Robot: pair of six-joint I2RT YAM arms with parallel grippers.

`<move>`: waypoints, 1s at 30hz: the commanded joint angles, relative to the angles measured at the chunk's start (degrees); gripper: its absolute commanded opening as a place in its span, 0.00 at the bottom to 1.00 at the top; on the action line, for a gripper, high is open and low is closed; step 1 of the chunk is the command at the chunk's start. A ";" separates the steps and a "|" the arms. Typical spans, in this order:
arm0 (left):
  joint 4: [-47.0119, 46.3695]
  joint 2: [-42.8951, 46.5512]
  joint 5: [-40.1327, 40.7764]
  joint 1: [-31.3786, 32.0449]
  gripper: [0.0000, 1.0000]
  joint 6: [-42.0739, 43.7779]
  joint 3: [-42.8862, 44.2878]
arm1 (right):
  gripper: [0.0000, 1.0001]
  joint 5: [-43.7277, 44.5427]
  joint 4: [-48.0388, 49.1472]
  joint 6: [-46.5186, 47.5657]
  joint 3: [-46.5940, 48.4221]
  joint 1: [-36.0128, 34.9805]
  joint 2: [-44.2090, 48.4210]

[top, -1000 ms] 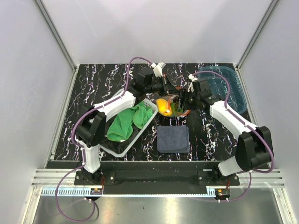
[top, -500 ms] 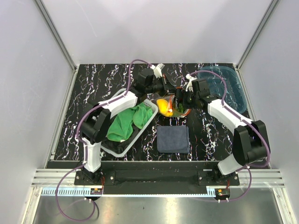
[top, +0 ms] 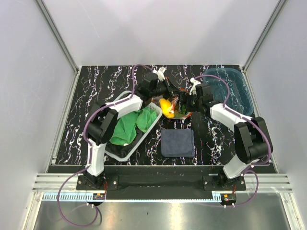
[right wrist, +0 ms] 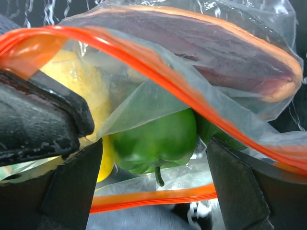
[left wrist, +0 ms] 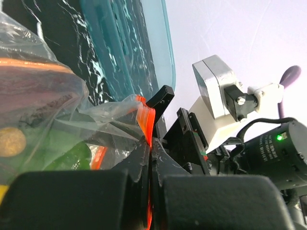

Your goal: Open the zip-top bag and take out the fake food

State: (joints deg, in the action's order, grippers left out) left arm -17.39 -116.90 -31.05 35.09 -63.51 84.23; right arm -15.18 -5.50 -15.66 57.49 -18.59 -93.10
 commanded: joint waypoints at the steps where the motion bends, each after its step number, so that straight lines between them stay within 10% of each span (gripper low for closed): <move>1: -11.09 2.03 -7.45 4.63 0.00 -4.60 0.77 | 0.95 1.47 7.52 -1.56 1.30 -1.01 -6.12; 19: -10.67 2.73 -8.41 5.51 0.00 -3.04 -0.82 | 0.53 -1.34 12.01 -2.36 3.67 -1.36 -7.71; 30: 4.71 2.73 -10.08 4.28 0.00 11.10 5.77 | 0.25 6.56 -6.62 -3.59 6.22 -1.27 4.23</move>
State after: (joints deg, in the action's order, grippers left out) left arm -15.77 -117.51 -29.76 34.83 -58.92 85.49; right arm -13.96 -6.70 -18.00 59.37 -18.72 -94.98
